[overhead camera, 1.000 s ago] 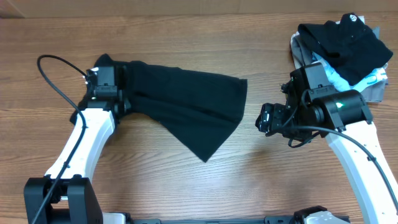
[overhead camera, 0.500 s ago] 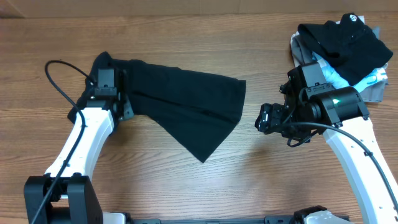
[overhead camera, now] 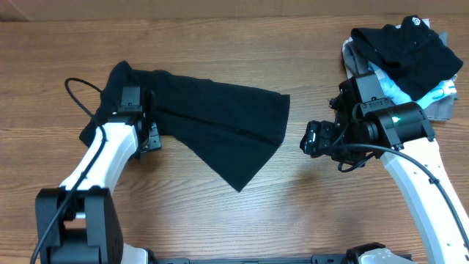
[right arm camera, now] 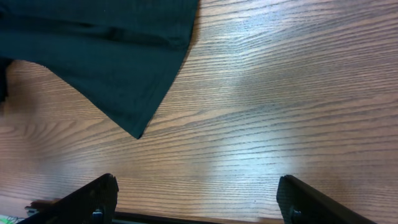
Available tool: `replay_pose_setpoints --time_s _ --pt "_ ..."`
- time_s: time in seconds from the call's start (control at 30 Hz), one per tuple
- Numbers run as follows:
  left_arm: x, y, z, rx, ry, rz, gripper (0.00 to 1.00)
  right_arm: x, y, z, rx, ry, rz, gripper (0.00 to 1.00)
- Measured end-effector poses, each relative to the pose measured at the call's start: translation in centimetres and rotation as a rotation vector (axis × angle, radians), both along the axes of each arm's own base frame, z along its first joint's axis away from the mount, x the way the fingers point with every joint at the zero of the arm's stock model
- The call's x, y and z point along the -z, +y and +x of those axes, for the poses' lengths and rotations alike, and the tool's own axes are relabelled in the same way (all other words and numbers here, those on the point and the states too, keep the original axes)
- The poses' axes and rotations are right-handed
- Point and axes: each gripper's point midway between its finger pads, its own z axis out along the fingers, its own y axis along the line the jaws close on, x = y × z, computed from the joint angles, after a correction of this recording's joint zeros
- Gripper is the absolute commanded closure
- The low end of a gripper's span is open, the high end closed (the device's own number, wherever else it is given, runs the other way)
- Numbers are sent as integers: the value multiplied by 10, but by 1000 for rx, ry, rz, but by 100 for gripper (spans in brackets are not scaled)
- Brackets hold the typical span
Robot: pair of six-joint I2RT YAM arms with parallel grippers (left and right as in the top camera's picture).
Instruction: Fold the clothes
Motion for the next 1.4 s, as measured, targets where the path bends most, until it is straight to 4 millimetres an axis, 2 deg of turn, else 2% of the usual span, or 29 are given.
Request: replay_pose_setpoints --time_s 0.23,0.8,0.9,0.93,0.97,1.1,1.23,1.4 --pt "13 13 12 -16 -13 77 39 0 0 0 0 0 0 14" --pt "22 17 24 -24 -42 101 67 0 0 0 0 -1 0 14" --pt "32 17 21 -23 -10 102 82 0 0 0 0 -1 0 14" --pt "37 17 20 -25 2 102 94 0 0 0 0 -2 0 14" --pt "40 17 19 -27 12 105 96 0 0 0 0 -2 0 14" --pt "41 17 18 -24 18 115 96 0 0 1 0 -6 1 14" --pt "38 16 3 -22 98 113 96 0 0 2 0 -9 2 14" --pt "14 8 -11 -10 211 63 96 0 1 3 0 -11 2 14"
